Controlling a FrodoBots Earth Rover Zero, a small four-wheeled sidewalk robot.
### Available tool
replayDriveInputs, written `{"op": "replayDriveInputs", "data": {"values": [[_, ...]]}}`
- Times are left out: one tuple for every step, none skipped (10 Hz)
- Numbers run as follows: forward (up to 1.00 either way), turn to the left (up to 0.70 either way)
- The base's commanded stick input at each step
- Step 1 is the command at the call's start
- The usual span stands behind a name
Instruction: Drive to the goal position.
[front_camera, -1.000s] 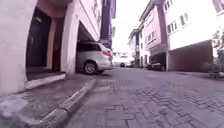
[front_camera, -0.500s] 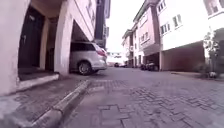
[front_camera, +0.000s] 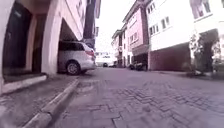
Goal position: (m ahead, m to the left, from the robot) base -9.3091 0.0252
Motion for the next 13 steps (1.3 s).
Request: {"op": "replayDriveInputs", "data": {"values": [[0.0, -0.7], [0.0, -0.7], [0.0, -0.7], [0.0, -0.7], [0.0, -0.7], [0.0, -0.7], [0.0, -0.7], [0.0, -0.7], [0.0, -0.7], [0.0, -0.7], [0.0, -0.7], [0.0, -0.7], [0.0, -0.7]]}}
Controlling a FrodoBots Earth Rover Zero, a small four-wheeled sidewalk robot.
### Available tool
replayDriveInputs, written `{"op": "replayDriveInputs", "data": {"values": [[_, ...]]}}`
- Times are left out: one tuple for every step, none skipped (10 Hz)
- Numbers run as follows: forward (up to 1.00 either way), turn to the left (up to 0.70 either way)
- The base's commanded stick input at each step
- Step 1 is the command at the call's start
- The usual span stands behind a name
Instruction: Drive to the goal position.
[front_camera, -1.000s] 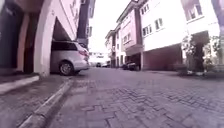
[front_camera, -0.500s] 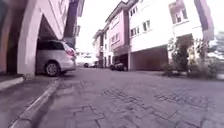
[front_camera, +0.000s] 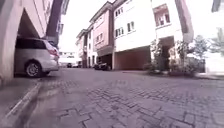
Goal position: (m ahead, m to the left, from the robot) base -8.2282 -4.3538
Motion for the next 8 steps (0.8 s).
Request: {"op": "replayDriveInputs", "data": {"values": [[0.0, -0.7], [0.0, -0.7], [0.0, -0.7], [0.0, -0.7], [0.0, -0.7], [0.0, -0.7], [0.0, -0.7], [0.0, -0.7]]}}
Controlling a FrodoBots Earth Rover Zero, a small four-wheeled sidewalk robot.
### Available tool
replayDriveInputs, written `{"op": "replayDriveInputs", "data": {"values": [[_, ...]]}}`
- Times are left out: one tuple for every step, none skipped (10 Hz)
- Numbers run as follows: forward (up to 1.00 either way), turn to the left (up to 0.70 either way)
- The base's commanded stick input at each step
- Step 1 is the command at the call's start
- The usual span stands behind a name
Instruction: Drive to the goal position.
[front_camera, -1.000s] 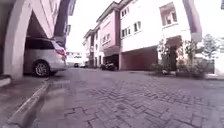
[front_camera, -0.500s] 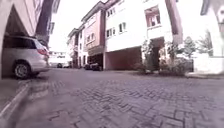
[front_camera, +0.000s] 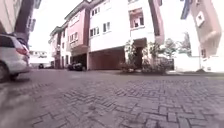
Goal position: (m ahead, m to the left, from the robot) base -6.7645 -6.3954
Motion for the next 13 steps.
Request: {"op": "replayDriveInputs", "data": {"values": [[0.0, -0.7], [0.0, -0.7], [0.0, -0.7], [0.0, -0.7], [0.0, -0.7], [0.0, -0.7], [0.0, -0.7], [0.0, -0.7], [0.0, -0.7], [0.38, -0.51], [0.7, -0.35], [0.7, -0.35], [0.7, -0.35]]}}
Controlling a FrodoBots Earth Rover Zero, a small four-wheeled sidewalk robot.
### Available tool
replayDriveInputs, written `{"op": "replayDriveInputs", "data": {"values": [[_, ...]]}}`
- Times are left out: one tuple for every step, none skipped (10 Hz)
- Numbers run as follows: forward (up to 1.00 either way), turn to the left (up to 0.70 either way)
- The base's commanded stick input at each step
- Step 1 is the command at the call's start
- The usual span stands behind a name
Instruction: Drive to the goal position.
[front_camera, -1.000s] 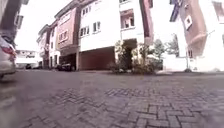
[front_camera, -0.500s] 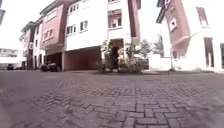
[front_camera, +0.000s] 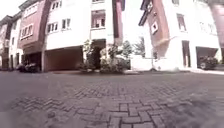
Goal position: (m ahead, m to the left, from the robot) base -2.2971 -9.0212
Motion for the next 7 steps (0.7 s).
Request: {"op": "replayDriveInputs", "data": {"values": [[0.7, -0.35], [0.7, -0.35], [0.7, -0.35], [0.7, -0.35], [0.7, -0.35], [0.7, -0.35], [0.7, -0.35]]}}
